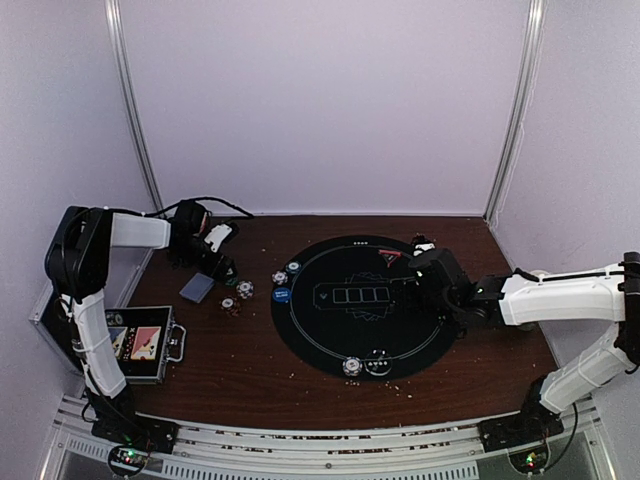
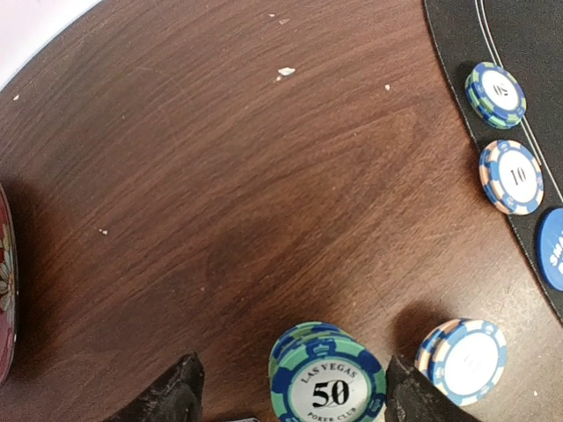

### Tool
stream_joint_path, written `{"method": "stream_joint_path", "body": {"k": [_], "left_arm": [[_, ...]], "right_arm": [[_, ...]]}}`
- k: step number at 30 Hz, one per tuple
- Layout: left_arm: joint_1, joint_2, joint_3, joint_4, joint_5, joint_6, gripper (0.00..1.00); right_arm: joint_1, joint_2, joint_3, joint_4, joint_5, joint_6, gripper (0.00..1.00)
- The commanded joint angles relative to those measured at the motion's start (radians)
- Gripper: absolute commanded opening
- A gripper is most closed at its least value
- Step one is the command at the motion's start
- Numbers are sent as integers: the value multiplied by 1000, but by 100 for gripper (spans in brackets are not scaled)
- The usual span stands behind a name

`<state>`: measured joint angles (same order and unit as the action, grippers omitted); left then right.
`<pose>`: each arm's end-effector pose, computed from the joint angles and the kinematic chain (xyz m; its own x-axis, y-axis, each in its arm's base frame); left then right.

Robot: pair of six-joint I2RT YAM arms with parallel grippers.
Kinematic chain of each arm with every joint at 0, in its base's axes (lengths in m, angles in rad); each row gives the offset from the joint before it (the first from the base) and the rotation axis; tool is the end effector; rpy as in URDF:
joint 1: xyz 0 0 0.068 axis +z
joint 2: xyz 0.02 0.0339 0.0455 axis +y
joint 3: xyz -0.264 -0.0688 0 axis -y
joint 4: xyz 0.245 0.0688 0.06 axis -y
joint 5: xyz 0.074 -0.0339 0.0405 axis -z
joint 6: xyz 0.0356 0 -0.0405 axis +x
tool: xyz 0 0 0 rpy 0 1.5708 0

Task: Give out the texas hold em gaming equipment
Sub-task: Pick up the pile of poker chips from the pile of poker chips.

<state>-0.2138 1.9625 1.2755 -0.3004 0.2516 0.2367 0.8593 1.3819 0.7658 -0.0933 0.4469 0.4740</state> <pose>0.3968 -0.0952 0.1580 -0.7132 0.3873 -0.5842 0.5213 0.8503 -0.0728 0.1981 0.2062 0.2111 -0.5925 -0.0568 -0.8036 -0.2231 0.9701 0.0959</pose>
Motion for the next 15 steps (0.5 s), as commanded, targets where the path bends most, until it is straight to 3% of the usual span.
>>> {"method": "stream_joint_path", "body": {"k": [1,15], "left_arm": [[10,14,30,13,31,-5,71],[10,28,26,-10,53,17,65]], "right_arm": [[6,-4,4,-4,26,-7,100],[7,-12,3,-7,29,-7,100]]}}
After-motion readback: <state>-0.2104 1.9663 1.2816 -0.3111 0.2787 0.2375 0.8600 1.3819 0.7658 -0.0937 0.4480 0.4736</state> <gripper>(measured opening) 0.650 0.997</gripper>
